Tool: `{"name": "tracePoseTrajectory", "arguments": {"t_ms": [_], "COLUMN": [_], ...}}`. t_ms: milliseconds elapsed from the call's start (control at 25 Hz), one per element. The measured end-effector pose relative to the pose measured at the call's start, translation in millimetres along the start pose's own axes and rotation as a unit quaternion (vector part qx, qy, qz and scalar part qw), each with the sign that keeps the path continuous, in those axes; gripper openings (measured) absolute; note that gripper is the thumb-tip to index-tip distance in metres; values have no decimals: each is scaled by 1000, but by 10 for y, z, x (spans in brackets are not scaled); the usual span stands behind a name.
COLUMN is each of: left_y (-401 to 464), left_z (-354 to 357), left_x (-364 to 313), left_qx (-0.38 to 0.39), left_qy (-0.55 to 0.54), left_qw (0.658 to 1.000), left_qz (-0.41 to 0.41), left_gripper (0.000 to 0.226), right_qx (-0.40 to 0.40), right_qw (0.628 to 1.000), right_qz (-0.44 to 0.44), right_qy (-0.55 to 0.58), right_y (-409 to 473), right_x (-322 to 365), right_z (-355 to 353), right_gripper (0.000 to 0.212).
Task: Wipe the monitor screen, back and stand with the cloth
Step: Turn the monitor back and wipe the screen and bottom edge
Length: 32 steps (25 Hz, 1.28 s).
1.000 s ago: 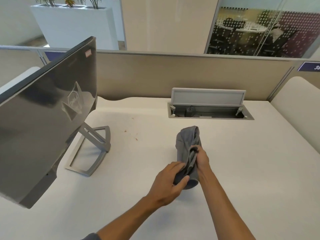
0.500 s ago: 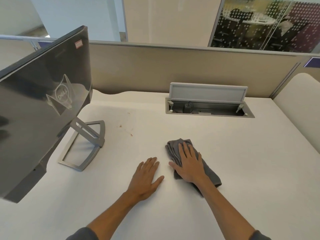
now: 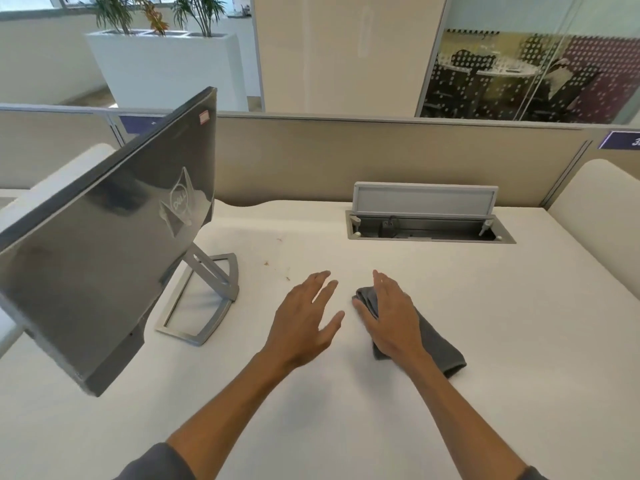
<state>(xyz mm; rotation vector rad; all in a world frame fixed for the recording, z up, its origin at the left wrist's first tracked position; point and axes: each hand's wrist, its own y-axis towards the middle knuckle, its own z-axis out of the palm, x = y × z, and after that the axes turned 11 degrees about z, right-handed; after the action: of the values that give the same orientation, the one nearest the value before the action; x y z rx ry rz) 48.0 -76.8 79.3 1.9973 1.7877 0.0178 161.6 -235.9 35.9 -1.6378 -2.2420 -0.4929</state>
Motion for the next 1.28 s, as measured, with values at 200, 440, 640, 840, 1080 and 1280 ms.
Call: {"name": "tracePoseTrajectory", "arguments": {"t_ms": [200,440,640,840,1080,1280], "left_y": [21,-384,-819,-875,-684,-651], "left_z": [-995,-2098,-2924,-3496,-3489,-3284], "left_x": [-80,-17,231,728,1400,1502], "left_qx": [-90,-114,-123,-70,-6,31], "left_qy": [79,165,194,181,186,163], "left_qw": [987,962,950,965,972,976], "left_qz": [105,183,214,179,145,143], "left_gripper": [47,43,36,44,70,81], "right_qx": [-94,-143,-198,-201,-207,-215], "right_qw": [985,954,921,911,923,923], "right_qz": [-42,-146,-245,-262,-270,-270], "right_qy": [139,221,228,248,180,168], "right_y": [-253,-691,-1083,-1429,-1608,-1565], "right_x": [864,2079,2844,3290,3564,3607], "right_z": [-335,-718,-824,-789,-686,-616], "right_gripper": [44,12,16,38,63,52]}}
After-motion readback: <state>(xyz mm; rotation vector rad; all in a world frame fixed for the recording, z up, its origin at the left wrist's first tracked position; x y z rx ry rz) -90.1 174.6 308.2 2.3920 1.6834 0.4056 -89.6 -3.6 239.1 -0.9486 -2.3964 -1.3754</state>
